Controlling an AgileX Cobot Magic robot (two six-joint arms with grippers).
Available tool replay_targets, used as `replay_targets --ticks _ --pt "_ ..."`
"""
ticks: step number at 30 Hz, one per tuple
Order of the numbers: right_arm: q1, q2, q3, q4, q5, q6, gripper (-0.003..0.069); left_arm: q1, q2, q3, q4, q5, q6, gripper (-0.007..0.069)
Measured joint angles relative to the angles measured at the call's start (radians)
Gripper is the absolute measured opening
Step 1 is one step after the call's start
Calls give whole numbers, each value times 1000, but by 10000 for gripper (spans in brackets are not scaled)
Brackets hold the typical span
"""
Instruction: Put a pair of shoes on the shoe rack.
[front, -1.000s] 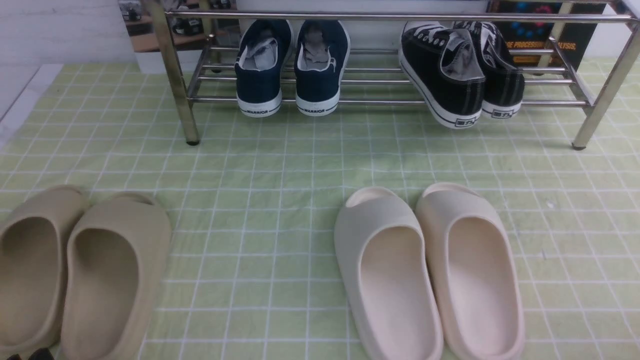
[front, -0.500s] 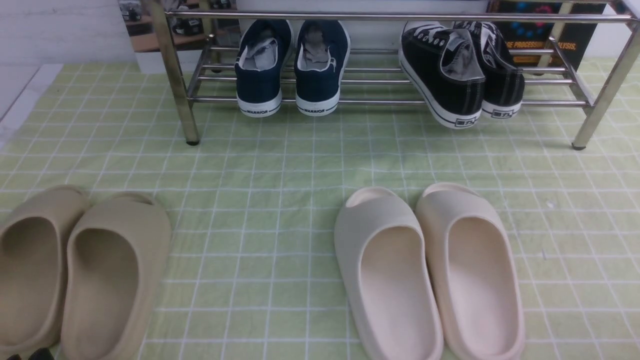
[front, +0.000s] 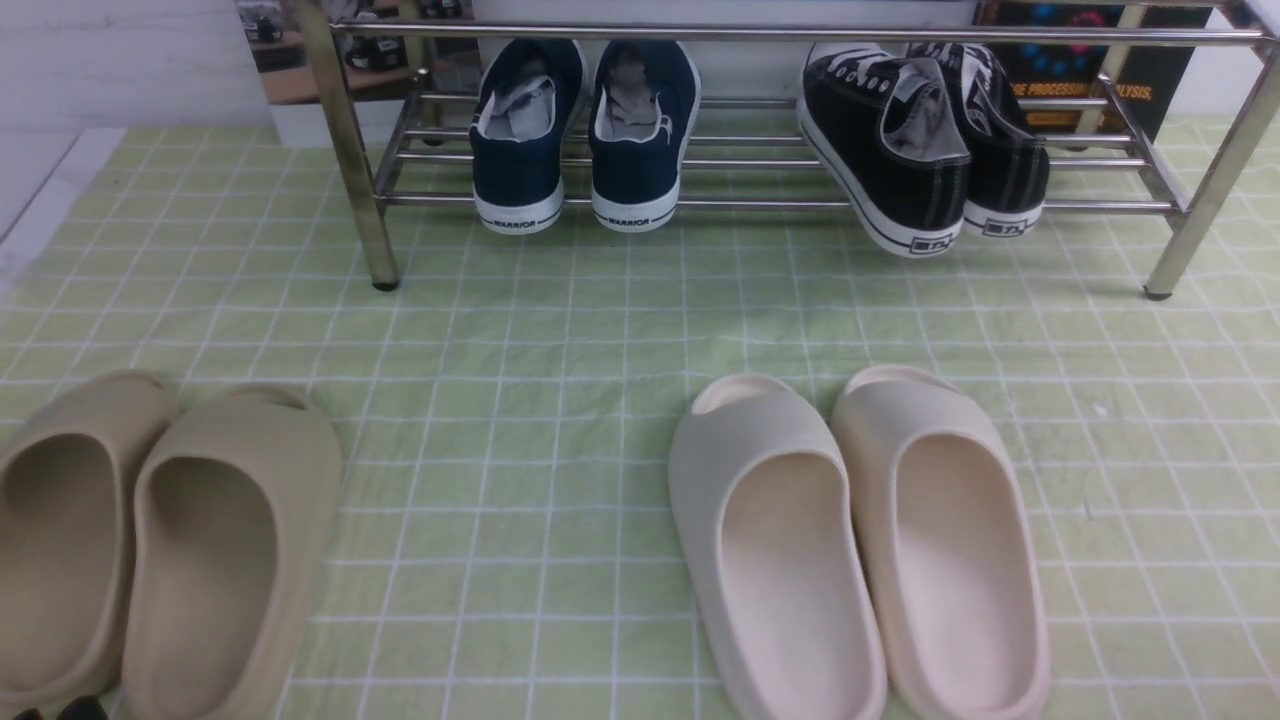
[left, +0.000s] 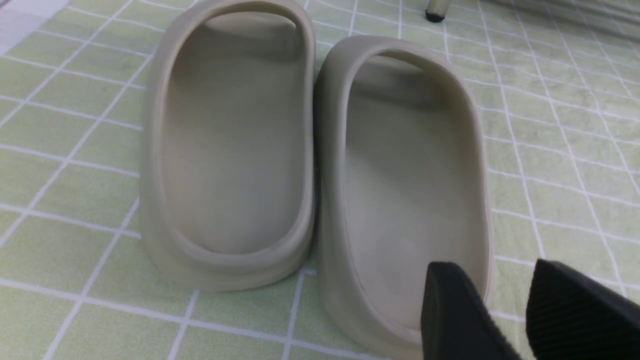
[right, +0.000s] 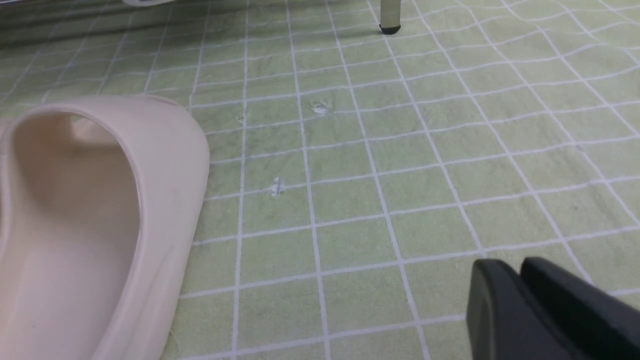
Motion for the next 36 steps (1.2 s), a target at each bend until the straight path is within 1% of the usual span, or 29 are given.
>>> replay_targets --ticks 36 --pt "0 0 0 0 0 0 145 0 0 0 0 -3 0 238"
